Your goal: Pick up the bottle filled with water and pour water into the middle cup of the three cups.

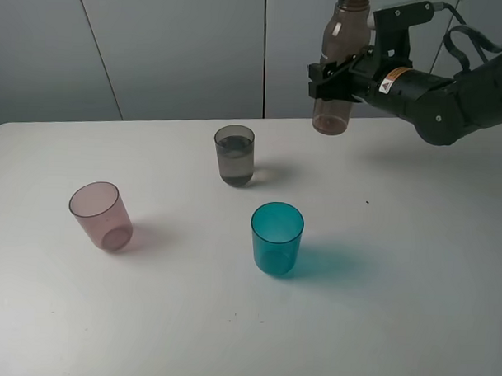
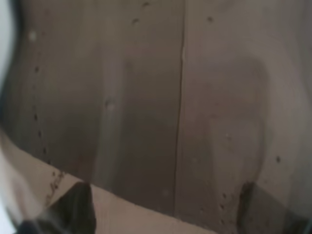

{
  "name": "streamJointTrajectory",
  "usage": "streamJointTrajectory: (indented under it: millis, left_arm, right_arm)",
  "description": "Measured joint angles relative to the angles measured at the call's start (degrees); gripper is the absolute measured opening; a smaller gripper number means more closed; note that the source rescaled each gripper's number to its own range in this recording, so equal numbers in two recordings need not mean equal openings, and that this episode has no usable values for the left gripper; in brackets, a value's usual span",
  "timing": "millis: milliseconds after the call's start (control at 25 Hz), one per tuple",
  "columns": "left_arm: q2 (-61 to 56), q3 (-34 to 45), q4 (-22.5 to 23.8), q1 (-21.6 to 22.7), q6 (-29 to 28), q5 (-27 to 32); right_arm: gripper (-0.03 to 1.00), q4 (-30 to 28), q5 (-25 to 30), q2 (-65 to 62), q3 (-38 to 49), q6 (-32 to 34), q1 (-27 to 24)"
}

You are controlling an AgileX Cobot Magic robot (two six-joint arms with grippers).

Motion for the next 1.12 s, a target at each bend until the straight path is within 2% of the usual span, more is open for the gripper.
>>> streamJointTrajectory:
  millis: [360,560,1120]
  left_arm:
    - [0.0,0.0,0.0,0.0,0.0,0.0]
    - [0.0,0.0,0.0,0.0,0.0,0.0]
    - [0.0,0.0,0.0,0.0,0.0,0.0]
  right_arm:
    - [0.0,0.5,-4.3,8.2,0.0,-4.6,-0.6]
    - [0.0,1.1,-5.8,10.9,0.0,-4.9,-0.6]
    - [0.0,1.1,-3.2,11.1,0.0,-3.5,-0.6]
